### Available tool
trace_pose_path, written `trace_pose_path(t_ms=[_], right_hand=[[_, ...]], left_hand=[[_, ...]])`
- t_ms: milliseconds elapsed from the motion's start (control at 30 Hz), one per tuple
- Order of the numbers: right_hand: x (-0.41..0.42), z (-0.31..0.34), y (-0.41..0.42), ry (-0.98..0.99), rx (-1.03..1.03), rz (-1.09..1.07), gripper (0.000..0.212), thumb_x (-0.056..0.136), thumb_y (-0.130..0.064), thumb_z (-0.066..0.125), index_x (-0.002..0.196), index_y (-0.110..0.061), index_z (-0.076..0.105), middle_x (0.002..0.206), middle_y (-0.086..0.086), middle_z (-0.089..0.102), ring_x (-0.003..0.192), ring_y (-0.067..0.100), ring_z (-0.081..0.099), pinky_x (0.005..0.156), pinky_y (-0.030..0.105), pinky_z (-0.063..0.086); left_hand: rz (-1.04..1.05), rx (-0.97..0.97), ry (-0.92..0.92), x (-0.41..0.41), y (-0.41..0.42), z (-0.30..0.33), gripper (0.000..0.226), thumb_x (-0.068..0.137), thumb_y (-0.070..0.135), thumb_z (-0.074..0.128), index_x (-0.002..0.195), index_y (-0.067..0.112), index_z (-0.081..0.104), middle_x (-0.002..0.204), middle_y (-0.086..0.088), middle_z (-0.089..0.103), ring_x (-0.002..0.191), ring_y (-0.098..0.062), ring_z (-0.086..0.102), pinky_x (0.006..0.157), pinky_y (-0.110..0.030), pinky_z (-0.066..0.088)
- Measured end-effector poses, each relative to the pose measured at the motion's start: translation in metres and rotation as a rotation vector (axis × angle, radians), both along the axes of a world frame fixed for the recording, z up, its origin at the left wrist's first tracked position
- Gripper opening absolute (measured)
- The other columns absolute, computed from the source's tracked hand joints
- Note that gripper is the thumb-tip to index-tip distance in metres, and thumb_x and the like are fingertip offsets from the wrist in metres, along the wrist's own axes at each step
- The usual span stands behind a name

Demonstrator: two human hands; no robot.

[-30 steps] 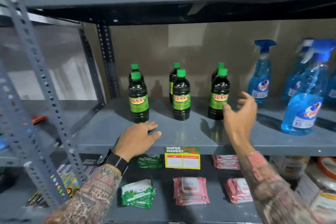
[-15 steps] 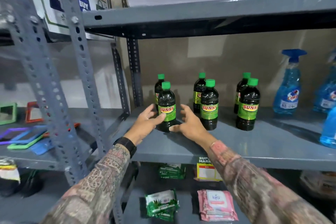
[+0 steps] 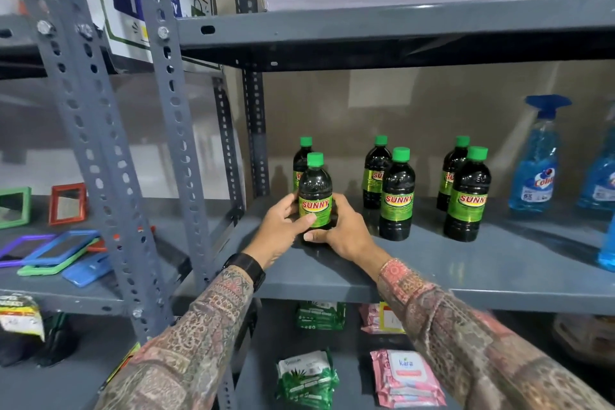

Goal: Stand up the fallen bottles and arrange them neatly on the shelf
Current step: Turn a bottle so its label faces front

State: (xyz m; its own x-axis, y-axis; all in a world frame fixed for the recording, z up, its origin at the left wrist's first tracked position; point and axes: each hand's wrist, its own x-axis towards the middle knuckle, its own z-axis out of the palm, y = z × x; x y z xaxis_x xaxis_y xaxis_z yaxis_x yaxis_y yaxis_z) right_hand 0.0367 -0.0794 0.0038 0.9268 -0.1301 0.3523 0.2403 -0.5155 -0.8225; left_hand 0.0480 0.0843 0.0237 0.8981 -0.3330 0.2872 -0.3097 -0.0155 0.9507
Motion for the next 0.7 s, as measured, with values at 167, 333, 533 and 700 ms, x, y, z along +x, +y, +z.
trace_pose_path(t_ms=[167, 333, 533, 700], right_hand=[[-0.015, -0.002, 0.003, -0.01, -0.027, 0.003, 0.091, 0.067, -0.023, 0.098, 0.143, -0.023, 0.049, 0.116, -0.013, 0.067, 0.108, 0.008, 0.063, 0.077, 0.002, 0.039], [-0.035, -0.002, 0.005, -0.035, -0.047, -0.007, 0.092, 0.068, -0.023, 0.098, 0.146, -0.022, 0.048, 0.117, -0.014, 0.064, 0.103, 0.004, 0.059, 0.071, -0.006, 0.038], [-0.051, 0.0, 0.004, -0.024, -0.056, 0.006, 0.101, 0.069, -0.025, 0.097, 0.153, -0.025, 0.04, 0.128, -0.009, 0.065, 0.117, 0.01, 0.059, 0.087, 0.003, 0.041], [-0.078, -0.001, -0.023, -0.005, -0.074, 0.004, 0.104, 0.075, -0.027, 0.093, 0.16, -0.027, 0.034, 0.141, 0.0, 0.058, 0.128, 0.019, 0.059, 0.106, 0.043, 0.053]], left_hand=[[-0.029, -0.025, -0.001, -0.015, 0.007, -0.003, 0.052, 0.1, -0.001, 0.066, 0.115, 0.048, 0.058, 0.11, 0.018, 0.074, 0.1, 0.001, 0.072, 0.088, -0.024, 0.06], [-0.029, -0.033, -0.01, -0.028, 0.009, -0.006, 0.051, 0.099, 0.001, 0.067, 0.124, 0.045, 0.057, 0.117, 0.009, 0.074, 0.108, -0.008, 0.071, 0.098, -0.038, 0.061], [-0.008, 0.009, -0.064, -0.039, 0.008, -0.009, 0.051, 0.1, 0.003, 0.067, 0.132, 0.042, 0.057, 0.125, 0.014, 0.072, 0.115, -0.002, 0.072, 0.096, -0.023, 0.058], [0.411, -0.004, -0.11, -0.067, 0.003, -0.032, 0.05, 0.098, 0.021, 0.072, 0.146, 0.026, 0.06, 0.133, 0.005, 0.069, 0.117, -0.01, 0.069, 0.105, -0.037, 0.056]])
